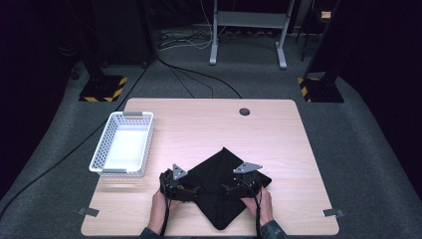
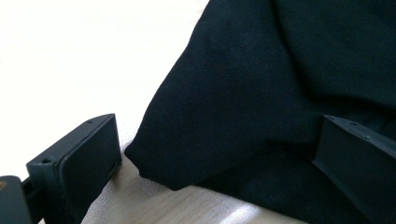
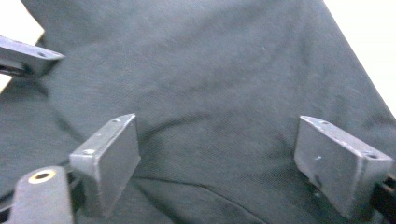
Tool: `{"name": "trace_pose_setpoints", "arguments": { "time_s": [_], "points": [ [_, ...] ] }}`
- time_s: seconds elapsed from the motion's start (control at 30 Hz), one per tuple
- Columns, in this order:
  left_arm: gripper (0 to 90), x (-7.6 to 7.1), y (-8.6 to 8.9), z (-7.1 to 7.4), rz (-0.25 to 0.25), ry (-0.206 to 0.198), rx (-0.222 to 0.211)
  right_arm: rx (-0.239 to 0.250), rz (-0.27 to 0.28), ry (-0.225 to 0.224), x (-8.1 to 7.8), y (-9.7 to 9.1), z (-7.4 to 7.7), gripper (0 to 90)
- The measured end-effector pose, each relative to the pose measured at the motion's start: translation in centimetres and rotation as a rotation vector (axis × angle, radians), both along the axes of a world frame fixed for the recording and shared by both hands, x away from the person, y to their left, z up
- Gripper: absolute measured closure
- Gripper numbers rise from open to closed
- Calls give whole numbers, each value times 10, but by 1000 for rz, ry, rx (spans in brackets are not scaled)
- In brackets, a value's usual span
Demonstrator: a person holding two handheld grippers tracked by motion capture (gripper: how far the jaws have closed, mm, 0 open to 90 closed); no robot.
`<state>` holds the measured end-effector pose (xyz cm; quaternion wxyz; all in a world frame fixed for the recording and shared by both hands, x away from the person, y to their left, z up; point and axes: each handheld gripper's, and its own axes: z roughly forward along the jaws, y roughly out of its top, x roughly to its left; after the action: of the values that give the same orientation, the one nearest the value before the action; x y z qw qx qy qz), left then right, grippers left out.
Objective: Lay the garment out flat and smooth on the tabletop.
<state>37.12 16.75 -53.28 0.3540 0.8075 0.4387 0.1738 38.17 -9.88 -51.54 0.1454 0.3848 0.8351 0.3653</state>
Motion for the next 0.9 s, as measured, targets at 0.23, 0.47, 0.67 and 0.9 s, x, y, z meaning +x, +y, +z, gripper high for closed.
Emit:
{"name": "trace_pose_setpoints", "arguments": {
  "time_s": [0.23, 0.47, 0.67, 0.9],
  "points": [
    [4, 0, 0, 0, 1, 0, 1, -38, 86, -24, -8, 25, 15, 234],
    [4, 0, 0, 0, 2, 0, 1, -64, 166, -37, -17, 50, 20, 342],
    [5, 0, 0, 0, 2, 0, 1, -124, 205, -50, -24, 66, 19, 427],
    [5, 0, 0, 0, 0, 0, 5, -131, 177, -73, -22, 67, 17, 691]
  ]
}}
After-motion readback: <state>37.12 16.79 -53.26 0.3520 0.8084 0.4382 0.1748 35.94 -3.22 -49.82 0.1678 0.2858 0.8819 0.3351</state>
